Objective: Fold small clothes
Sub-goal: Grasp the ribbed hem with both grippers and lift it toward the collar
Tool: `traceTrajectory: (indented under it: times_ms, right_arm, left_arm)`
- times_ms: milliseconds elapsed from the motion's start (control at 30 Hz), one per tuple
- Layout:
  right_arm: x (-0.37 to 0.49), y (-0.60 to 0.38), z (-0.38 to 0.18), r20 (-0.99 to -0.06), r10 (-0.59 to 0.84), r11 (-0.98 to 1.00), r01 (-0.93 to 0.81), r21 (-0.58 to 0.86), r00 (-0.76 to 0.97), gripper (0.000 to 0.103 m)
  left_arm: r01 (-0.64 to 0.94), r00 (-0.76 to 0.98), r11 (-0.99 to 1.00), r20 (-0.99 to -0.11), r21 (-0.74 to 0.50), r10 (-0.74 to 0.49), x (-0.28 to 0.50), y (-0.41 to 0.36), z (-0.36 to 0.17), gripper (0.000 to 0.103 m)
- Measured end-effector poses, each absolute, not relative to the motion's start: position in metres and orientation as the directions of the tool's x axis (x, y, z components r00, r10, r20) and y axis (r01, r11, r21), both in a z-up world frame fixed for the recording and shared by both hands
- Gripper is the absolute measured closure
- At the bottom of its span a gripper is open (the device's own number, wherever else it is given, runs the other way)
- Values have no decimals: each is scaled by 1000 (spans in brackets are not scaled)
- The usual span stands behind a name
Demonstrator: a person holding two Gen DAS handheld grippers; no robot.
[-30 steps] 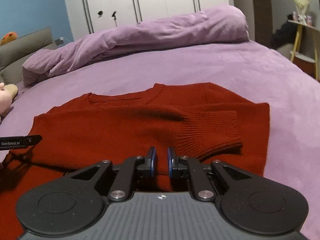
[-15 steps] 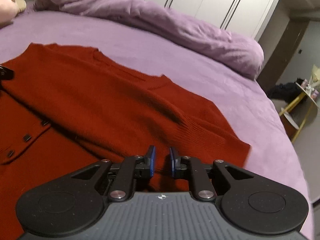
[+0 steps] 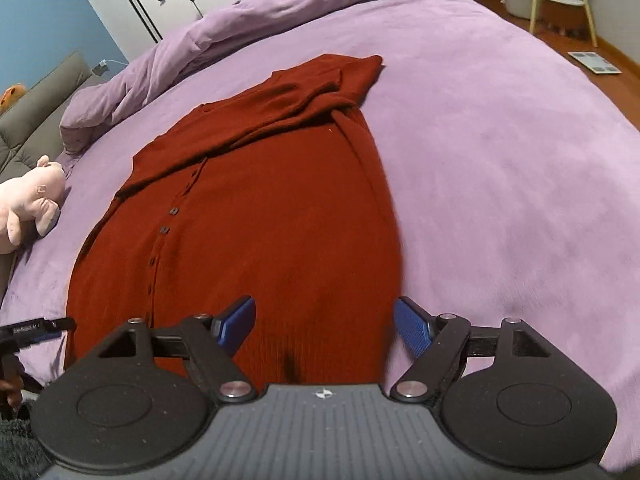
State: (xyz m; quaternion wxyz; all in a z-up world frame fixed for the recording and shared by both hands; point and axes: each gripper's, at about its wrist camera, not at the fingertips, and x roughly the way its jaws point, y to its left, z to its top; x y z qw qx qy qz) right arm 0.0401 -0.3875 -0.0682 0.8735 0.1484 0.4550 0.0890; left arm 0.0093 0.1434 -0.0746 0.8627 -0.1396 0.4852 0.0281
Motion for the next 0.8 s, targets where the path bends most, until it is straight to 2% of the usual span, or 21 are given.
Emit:
traceTrajectory:
  times_ms: [100, 167, 233, 300, 367, 400, 433, 467, 500, 567, 633, 800]
  right_arm:
    - [38, -381, -75, -792, 256, 957, -33, 287, 554, 28]
    - [35, -381, -81, -785, 296, 943, -36, 331, 544, 28]
    - [35, -383, -90, -782, 347, 918, -18, 395, 519, 28]
    - [37, -385, -98, -777, 367, 901, 12, 433, 512, 29]
    - [37, -389, -101, -760, 379, 884, 37, 466, 528, 35]
    - [38, -390, -103, -755, 388, 875, 45, 482, 529, 42]
    - [39, -394, -104, -751, 396, 862, 68, 503, 529, 54]
    - [39, -398, -106, -749, 406, 850, 85, 520, 524, 60]
    - [40, -400, -108, -745, 419, 839, 94, 537, 519, 68]
    - [42, -405, -113, -737, 442, 811, 122, 572, 511, 81]
    - [42, -407, -115, -728, 464, 793, 130, 595, 505, 96]
    - [46, -410, -102, -640, 539, 732, 72, 678, 548, 98]
  left_arm:
    - [-160, 512, 942, -841, -295, -176, 5, 147, -75, 41]
    - [-143, 500, 936, -840, -321, -211, 5, 150, -77, 44]
    - [-156, 486, 928, -845, -337, -225, 7, 154, -79, 52]
    - [-186, 470, 912, -848, -366, -245, 10, 160, -79, 64]
    - [-196, 454, 889, -842, -413, -291, 11, 161, -80, 78]
    - [-201, 444, 874, -836, -443, -322, 12, 163, -81, 83]
    - [-205, 431, 859, -831, -470, -352, 13, 164, -83, 84]
    - [-206, 417, 849, -828, -487, -374, 16, 163, -87, 85]
    - [-207, 409, 843, -827, -497, -387, 16, 162, -91, 91]
    - [-207, 410, 834, -820, -511, -401, 18, 160, -94, 95]
    - [-196, 428, 829, -806, -525, -409, 17, 159, -90, 96]
    - [-121, 523, 824, -741, -554, -421, 25, 156, -57, 96]
